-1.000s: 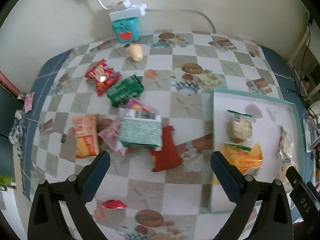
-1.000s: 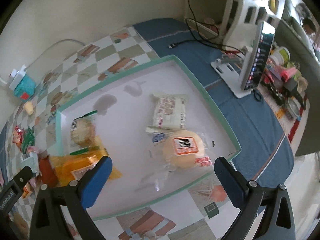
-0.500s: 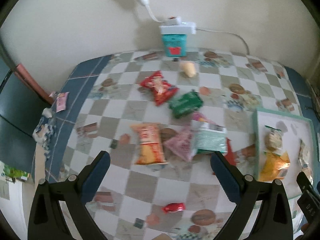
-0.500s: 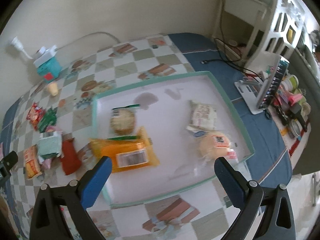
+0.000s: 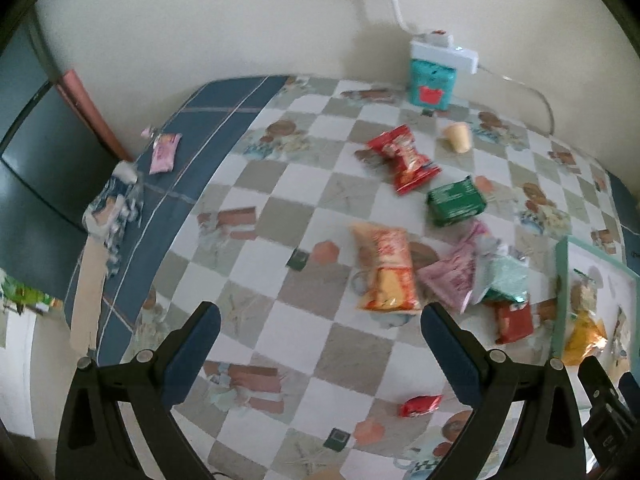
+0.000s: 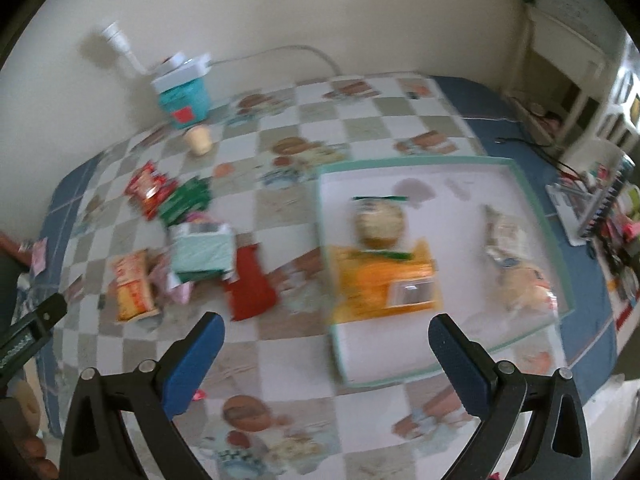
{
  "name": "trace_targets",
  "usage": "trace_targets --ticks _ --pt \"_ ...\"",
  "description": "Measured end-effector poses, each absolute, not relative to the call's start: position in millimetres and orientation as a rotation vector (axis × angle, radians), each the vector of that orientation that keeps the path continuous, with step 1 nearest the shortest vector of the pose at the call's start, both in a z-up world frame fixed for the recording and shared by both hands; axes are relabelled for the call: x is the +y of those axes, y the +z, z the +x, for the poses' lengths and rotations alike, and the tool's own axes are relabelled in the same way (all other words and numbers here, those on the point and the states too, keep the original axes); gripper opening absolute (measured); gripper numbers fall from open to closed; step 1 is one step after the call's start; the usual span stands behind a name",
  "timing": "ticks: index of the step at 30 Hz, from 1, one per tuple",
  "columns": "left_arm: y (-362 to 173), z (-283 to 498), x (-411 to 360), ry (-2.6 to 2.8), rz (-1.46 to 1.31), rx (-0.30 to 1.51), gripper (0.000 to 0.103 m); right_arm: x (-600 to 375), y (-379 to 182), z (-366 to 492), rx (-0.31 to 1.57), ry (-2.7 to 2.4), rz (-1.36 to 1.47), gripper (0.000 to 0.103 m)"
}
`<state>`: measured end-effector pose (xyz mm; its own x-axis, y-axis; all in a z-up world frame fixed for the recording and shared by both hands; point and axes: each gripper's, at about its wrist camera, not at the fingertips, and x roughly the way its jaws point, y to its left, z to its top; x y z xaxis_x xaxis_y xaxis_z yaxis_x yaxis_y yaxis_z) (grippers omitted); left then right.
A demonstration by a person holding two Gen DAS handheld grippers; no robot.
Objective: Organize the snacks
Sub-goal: 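Move both tools back toward the remaining snacks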
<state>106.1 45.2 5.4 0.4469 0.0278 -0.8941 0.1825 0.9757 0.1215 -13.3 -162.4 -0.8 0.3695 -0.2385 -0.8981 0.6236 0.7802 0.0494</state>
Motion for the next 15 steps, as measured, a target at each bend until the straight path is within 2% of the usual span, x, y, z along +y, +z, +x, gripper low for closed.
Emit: trace_targets --ticks 15 --pt "-54 93 56 -0.122 0.111 1.304 0.100 -129 -54 -2 1.228 -0.518 0.377 0.103"
